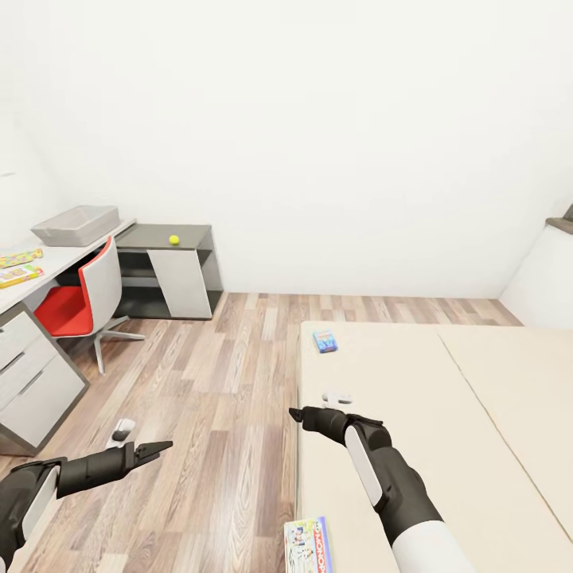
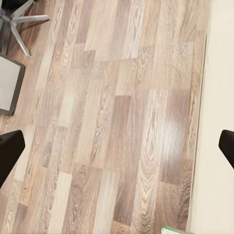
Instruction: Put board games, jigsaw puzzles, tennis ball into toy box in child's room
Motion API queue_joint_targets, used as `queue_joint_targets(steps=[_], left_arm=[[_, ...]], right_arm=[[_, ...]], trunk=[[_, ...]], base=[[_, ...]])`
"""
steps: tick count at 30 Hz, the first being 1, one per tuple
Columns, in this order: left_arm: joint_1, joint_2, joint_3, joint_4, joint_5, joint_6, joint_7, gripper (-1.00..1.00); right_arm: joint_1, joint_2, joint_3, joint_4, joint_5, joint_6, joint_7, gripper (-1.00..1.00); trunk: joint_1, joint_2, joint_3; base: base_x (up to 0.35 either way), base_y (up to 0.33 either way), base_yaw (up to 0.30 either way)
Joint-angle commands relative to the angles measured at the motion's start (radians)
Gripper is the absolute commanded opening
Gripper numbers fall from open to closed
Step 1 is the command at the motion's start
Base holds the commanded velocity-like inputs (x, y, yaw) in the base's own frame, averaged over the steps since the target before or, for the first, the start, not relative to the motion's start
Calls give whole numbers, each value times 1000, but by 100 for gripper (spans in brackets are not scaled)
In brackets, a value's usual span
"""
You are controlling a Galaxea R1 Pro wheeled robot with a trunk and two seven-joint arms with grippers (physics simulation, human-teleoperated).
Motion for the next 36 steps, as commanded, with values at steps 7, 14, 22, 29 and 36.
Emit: queue_joint_targets(steps=[7, 14, 22, 29, 36], left_arm=[[-1, 0, 0, 0, 3, 8, -2, 100], [-1, 0, 1, 0, 4, 8, -3, 100], [-1, 1, 1, 0, 5, 8, -4, 100], [-1, 1, 2, 0, 6, 8, -3, 100], [-1, 1, 1, 0, 6, 8, -3, 100]], right_arm=[[-1, 0, -1, -1, 3, 4, 3, 100], [-1, 0, -1, -1, 3, 4, 3, 100], [-1, 0, -1, -1, 2, -5, 3, 100], [-1, 0, -1, -1, 1, -25, 3, 100], [-1, 0, 0, -1, 1, -28, 3, 100]], trunk=[[1, -2, -2], [1, -2, -2], [1, -2, -2], [1, -2, -2], [1, -2, -2]], base=[[0, 0, 0], [0, 0, 0], [0, 0, 0], [0, 0, 0], [0, 0, 0]])
